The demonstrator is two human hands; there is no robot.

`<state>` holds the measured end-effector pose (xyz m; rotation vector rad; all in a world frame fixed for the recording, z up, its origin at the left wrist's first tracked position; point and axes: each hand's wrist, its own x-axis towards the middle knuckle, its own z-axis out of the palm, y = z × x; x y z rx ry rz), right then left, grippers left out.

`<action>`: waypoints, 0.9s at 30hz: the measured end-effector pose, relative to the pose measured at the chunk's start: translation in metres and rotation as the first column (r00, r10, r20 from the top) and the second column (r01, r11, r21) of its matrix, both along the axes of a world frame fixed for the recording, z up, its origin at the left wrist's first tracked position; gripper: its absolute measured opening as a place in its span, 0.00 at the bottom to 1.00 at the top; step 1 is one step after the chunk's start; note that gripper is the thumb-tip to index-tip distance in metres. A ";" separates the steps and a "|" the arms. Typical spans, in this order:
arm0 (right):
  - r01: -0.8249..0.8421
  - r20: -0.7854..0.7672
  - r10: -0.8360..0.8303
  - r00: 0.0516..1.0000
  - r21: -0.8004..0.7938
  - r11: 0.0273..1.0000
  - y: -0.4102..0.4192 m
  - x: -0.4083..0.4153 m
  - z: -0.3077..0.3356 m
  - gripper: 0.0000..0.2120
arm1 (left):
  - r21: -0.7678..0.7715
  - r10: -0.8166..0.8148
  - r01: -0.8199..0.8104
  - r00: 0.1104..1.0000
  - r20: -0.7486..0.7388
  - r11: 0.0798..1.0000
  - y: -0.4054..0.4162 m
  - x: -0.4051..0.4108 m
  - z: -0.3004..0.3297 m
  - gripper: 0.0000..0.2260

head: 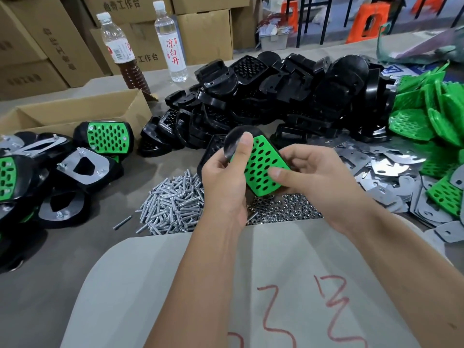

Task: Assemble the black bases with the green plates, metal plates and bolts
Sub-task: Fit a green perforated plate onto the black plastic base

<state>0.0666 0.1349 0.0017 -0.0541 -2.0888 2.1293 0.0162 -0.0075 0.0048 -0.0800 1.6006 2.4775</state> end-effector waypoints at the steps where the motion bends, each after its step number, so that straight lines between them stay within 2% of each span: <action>1: 0.024 -0.002 -0.024 1.000 -0.007 1.000 -0.002 0.001 -0.001 0.04 | -0.014 0.005 -0.005 1.000 -0.004 1.000 0.001 0.000 0.000 0.23; 3: 0.083 -0.011 -0.085 0.996 -0.114 0.990 -0.003 0.001 -0.001 0.03 | -0.040 -0.041 0.040 0.999 -0.026 0.998 0.002 0.000 -0.002 0.24; 6: 0.174 -0.029 -0.187 0.982 -0.244 0.954 0.003 0.000 -0.002 0.03 | -0.135 -0.155 0.143 0.985 -0.079 0.980 0.002 0.000 -0.006 0.15; 9: 0.221 -0.051 -0.239 0.970 -0.231 0.947 0.005 -0.001 -0.004 0.02 | -0.214 -0.230 0.202 0.966 -0.116 0.956 -0.002 -0.001 -0.009 0.07; 13: 0.158 -0.035 -0.171 0.985 -0.236 0.959 0.006 -0.003 -0.006 0.04 | -0.220 -0.189 0.154 0.971 -0.148 0.963 -0.002 -0.001 -0.009 0.03; 17: 0.072 0.001 -0.073 0.997 -0.226 0.971 0.013 -0.003 -0.004 0.08 | -0.268 -0.138 0.079 0.967 -0.213 0.960 0.000 -0.001 -0.010 0.05; 21: 0.145 -0.058 -0.154 0.986 -0.144 0.979 0.012 -0.002 -0.004 0.06 | -0.279 -0.145 0.077 0.962 -0.233 0.957 0.000 -0.001 -0.011 0.06; 24: 0.165 -0.062 -0.179 0.982 -0.184 0.969 0.013 -0.003 -0.005 0.05 | -0.244 -0.183 0.135 0.965 -0.188 0.960 0.001 -0.001 -0.011 0.05; 27: 0.119 -0.042 -0.130 0.991 -0.200 0.973 0.013 -0.002 -0.006 0.07 | -0.213 -0.179 0.139 0.967 -0.180 0.967 0.001 -0.001 -0.010 0.06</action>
